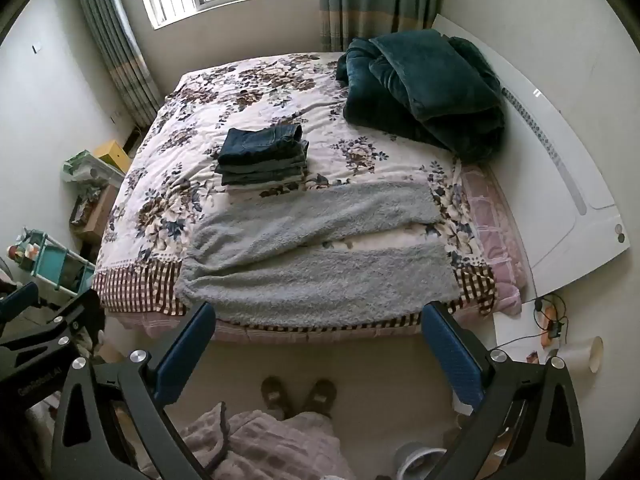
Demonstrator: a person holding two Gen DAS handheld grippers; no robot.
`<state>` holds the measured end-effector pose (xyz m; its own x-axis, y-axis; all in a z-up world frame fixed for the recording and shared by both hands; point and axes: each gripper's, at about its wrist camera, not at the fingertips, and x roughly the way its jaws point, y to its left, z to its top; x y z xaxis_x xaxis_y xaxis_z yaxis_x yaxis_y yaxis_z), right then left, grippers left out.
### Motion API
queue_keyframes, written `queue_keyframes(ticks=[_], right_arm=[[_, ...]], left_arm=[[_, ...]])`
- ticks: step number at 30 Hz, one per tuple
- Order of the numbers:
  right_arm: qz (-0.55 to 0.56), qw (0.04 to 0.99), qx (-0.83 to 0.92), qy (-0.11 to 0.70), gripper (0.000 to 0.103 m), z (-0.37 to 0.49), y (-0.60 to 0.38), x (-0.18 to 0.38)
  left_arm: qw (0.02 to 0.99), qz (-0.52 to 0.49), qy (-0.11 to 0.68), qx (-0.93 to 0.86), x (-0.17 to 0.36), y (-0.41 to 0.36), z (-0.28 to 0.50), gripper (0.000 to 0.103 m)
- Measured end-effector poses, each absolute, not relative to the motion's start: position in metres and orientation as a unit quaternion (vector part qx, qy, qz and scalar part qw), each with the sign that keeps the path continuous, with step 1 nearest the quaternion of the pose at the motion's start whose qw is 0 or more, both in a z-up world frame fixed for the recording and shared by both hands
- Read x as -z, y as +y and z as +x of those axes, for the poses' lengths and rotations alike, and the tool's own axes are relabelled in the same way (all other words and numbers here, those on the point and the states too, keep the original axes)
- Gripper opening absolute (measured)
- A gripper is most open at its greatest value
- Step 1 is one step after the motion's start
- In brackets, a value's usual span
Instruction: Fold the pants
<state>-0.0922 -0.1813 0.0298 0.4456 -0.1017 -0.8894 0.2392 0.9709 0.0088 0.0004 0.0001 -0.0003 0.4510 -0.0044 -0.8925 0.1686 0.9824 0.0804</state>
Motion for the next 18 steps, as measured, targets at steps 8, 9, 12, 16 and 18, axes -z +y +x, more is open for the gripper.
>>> queue_keyframes(ticks=[8, 9, 12, 16, 18], right_arm=[[0.064, 0.849, 0.101, 0.515, 0.103, -0.095, -0.180, -0.033], [0.064, 0.850, 0.101, 0.514, 0.103, -0.096, -0.176, -0.036], [0.063, 0.851, 0.101, 0.512, 0.103, -0.092, -0.171, -0.043], [0.063, 0.852, 0.101, 0.509, 0.103, -0.095, -0.172, -0.044], [0.062, 0.852, 0.101, 0.509, 0.103, -0.092, -0.170, -0.049]], left_arm=[[0.853, 0.082, 0.513, 0.049, -0.005, -0.002, 0.004, 0.103], [0.854, 0.082, 0.512, 0.048, -0.008, -0.001, 0.005, 0.103], [0.855, 0.080, 0.510, 0.048, -0.015, -0.003, 0.004, 0.103], [0.857, 0.080, 0.507, 0.047, -0.019, -0.004, 0.005, 0.103], [0.859, 0.076, 0.504, 0.048, -0.019, 0.000, 0.004, 0.103]])
